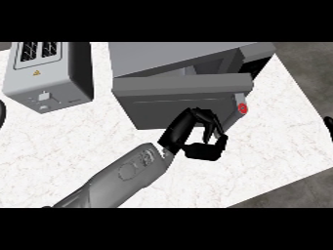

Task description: Pick up the milk, place it into the microwave and close the microwave

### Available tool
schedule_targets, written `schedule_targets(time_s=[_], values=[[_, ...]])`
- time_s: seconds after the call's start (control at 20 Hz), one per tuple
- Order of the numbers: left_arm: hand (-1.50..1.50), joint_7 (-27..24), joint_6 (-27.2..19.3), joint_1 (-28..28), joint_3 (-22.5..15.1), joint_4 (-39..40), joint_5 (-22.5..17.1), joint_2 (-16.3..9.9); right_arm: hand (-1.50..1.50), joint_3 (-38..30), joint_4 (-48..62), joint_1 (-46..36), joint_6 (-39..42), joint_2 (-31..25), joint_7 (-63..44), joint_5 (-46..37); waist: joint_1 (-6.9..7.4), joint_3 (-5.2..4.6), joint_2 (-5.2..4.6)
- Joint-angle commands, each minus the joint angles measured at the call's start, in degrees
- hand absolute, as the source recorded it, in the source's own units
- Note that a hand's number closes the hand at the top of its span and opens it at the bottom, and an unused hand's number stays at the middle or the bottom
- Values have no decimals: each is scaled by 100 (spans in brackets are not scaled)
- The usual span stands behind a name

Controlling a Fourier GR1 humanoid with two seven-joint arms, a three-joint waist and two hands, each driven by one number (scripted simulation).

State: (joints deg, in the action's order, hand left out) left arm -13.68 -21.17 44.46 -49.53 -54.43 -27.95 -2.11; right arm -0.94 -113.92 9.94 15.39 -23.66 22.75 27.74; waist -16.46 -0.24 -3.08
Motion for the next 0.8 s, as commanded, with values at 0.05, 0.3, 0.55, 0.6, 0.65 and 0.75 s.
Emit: schedule_targets(time_s=[0.05, 0.3, 0.55, 0.6, 0.65, 0.75], values=[[150, -104, -141, 772, 153, 154, -240, 201, -150, -1, -81, -116, 97, -163, -243, 182, -204, -5, -45], [150, -47, -294, 1003, 178, 307, -491, 204, -150, -59, -271, -250, 144, -255, -353, 392, -419, -2, -58], [150, -119, -423, 1270, 184, 503, -610, 205, -150, -163, -314, -344, 207, -448, -521, 527, -504, 1, -74], [150, -108, -470, 1270, 148, 533, -636, 204, -150, -215, -300, -406, 204, -472, -518, 551, -560, 5, -104], [150, -103, -489, 1327, 177, 587, -655, 204, -150, -204, -255, -375, 214, -466, -545, 599, -559, 14, -121], [150, -96, -544, 1327, 163, 538, -770, 202, -150, -271, -267, -412, 219, -530, -583, 635, -641, 12, -120]])
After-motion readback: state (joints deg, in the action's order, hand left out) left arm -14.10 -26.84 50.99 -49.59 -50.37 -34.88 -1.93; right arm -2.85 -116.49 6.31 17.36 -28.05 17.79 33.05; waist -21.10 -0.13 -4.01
